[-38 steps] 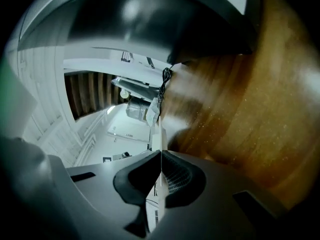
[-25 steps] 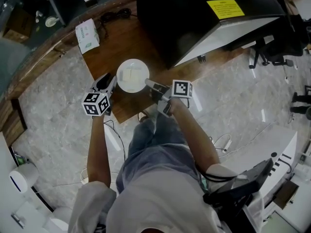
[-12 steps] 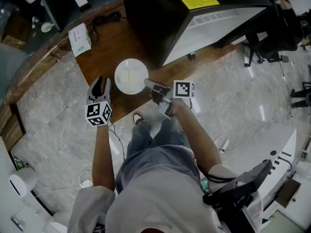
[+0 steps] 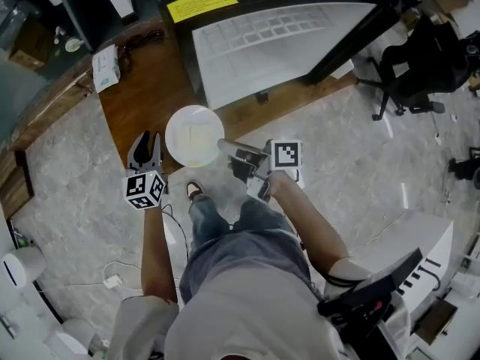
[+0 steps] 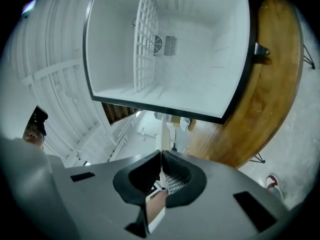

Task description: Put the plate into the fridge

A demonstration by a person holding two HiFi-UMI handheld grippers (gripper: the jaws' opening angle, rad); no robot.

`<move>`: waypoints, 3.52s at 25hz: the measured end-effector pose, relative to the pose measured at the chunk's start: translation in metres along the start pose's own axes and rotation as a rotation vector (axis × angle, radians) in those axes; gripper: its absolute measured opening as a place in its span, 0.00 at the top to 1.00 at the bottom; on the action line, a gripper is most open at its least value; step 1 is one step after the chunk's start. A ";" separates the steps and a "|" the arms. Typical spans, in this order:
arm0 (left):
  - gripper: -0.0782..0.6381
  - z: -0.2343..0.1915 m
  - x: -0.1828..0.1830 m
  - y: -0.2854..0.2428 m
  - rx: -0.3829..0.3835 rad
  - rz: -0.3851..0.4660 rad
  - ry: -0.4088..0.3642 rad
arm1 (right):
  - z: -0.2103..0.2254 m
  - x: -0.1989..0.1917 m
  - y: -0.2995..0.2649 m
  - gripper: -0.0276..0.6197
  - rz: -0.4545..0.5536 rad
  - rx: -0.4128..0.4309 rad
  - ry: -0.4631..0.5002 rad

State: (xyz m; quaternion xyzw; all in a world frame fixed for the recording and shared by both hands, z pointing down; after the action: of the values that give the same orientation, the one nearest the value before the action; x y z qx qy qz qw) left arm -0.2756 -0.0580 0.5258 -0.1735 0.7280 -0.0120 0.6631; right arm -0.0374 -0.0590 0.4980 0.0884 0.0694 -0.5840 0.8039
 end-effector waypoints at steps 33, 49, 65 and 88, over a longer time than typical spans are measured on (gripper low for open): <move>0.70 0.393 0.123 -0.087 0.058 0.223 -0.127 | -0.111 0.228 0.240 0.92 0.090 0.139 0.135; 0.72 0.437 0.155 -0.145 0.026 0.260 -0.134 | -0.098 0.298 0.213 0.92 0.196 0.117 0.139; 0.72 0.406 0.171 -0.184 0.026 0.271 -0.131 | -0.064 0.334 0.164 0.92 0.354 0.028 -0.104; 0.75 0.364 0.191 -0.252 -0.010 0.238 -0.162 | -0.085 0.325 0.170 0.81 0.199 -0.179 0.349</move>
State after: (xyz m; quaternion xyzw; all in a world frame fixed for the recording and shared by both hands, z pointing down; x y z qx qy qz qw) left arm 0.1254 -0.2688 0.3603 -0.0898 0.6875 0.0846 0.7156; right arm 0.2235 -0.2897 0.3559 0.1231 0.2498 -0.4691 0.8381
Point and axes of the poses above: the fingertips, and each gripper's own axes: y backward along the fingers, z to its right, x out of its top, the point moved 5 cm from there along y, backward along the fingers
